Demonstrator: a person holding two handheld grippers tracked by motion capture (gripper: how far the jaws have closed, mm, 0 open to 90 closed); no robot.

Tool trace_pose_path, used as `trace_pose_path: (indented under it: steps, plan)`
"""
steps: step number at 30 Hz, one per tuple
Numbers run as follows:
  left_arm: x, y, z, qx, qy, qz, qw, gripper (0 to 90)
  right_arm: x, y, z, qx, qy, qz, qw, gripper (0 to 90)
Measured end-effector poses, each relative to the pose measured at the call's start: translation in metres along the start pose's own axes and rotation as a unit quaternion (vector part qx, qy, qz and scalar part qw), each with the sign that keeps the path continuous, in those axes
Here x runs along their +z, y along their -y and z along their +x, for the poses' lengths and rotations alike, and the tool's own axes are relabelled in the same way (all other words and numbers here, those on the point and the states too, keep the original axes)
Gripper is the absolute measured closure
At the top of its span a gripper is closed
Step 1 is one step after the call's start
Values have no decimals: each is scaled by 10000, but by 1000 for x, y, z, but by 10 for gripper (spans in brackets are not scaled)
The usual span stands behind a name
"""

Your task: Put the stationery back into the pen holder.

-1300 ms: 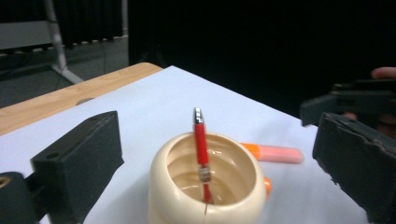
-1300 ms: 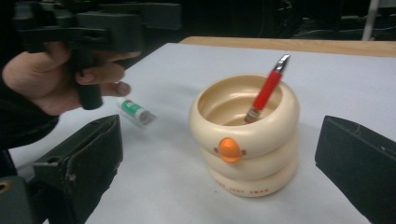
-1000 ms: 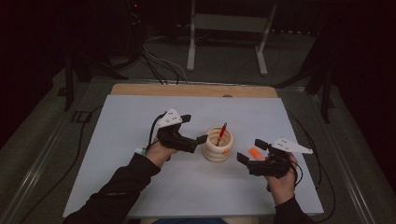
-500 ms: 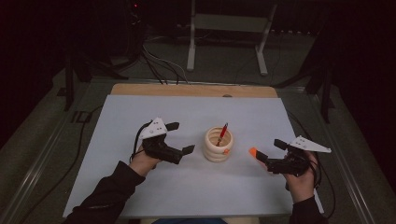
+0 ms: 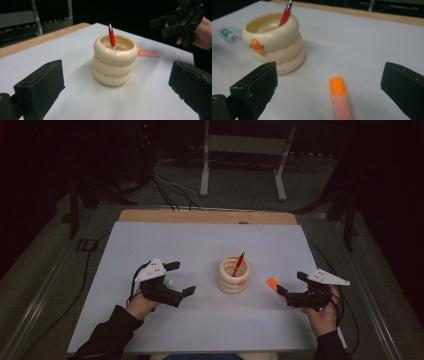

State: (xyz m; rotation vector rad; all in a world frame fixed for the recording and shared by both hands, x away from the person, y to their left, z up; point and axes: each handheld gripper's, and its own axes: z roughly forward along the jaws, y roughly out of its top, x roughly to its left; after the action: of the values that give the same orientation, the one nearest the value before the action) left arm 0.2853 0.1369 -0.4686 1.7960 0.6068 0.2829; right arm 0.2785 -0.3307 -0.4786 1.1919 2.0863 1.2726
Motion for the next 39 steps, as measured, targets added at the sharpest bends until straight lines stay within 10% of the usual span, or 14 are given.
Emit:
trace_pose_path:
  steps: [9,21,39]
  plan:
    - [-14,24,-3,-127,-58,138,9998,5,4,8,-5,253,-254,479,9982,10]
    - [-28,32,-12,-159,-28,109,9998,5,1,28,-10,-217,74,1176,9928,322]
    - [-37,44,-11,-292,-95,217,9993,5,17,41,-17,-423,250,1753,9833,466]
